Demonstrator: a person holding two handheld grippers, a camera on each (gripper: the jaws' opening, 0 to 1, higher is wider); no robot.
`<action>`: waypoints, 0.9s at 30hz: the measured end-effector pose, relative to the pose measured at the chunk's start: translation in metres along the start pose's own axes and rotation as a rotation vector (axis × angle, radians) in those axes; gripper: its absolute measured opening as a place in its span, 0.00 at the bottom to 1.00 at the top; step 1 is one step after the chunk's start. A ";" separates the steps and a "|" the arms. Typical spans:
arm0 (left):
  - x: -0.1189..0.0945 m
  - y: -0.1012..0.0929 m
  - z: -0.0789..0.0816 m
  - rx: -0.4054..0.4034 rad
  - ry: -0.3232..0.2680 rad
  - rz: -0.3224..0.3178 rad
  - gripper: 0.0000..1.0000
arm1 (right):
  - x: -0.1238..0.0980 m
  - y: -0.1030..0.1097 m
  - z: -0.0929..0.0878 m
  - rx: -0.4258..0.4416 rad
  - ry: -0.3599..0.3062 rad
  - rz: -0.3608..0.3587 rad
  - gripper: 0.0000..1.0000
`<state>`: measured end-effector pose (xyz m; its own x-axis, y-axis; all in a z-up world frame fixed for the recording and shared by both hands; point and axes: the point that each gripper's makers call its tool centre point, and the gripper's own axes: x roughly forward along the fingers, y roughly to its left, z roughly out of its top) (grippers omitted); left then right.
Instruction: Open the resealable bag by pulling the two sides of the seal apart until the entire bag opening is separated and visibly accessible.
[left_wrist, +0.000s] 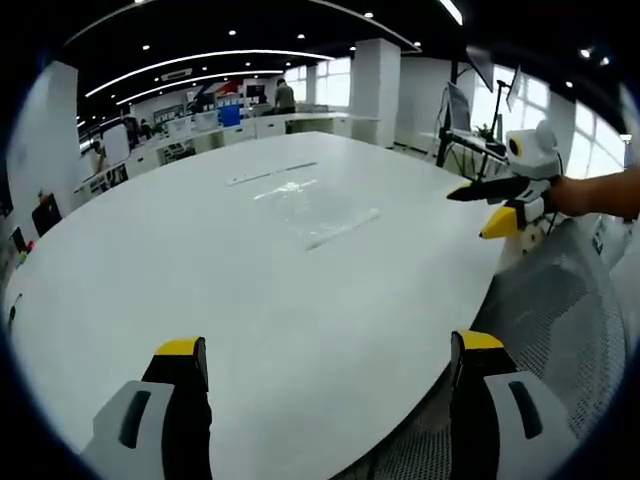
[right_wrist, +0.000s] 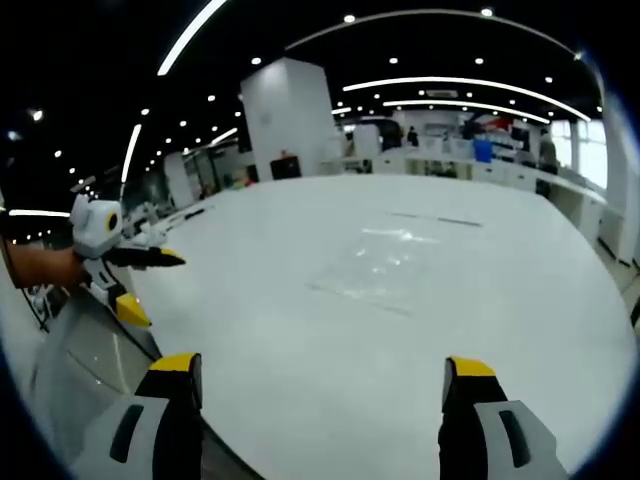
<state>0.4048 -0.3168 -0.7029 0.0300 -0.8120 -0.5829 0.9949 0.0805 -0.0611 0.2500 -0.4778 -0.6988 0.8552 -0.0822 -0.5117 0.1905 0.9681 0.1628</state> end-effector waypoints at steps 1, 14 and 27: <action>0.000 0.000 0.000 -0.002 -0.001 0.000 0.99 | 0.000 0.000 0.000 -0.001 -0.001 0.000 1.00; 0.002 0.000 0.001 -0.016 -0.011 0.000 0.99 | 0.000 -0.003 0.007 -0.012 -0.028 -0.014 1.00; 0.002 -0.001 0.001 -0.031 -0.018 0.005 0.99 | 0.000 -0.004 0.007 -0.014 -0.027 -0.014 1.00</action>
<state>0.4044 -0.3190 -0.7032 0.0374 -0.8218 -0.5685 0.9913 0.1025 -0.0830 0.2528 -0.4839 -0.6933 0.8654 -0.1016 -0.4907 0.1957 0.9700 0.1443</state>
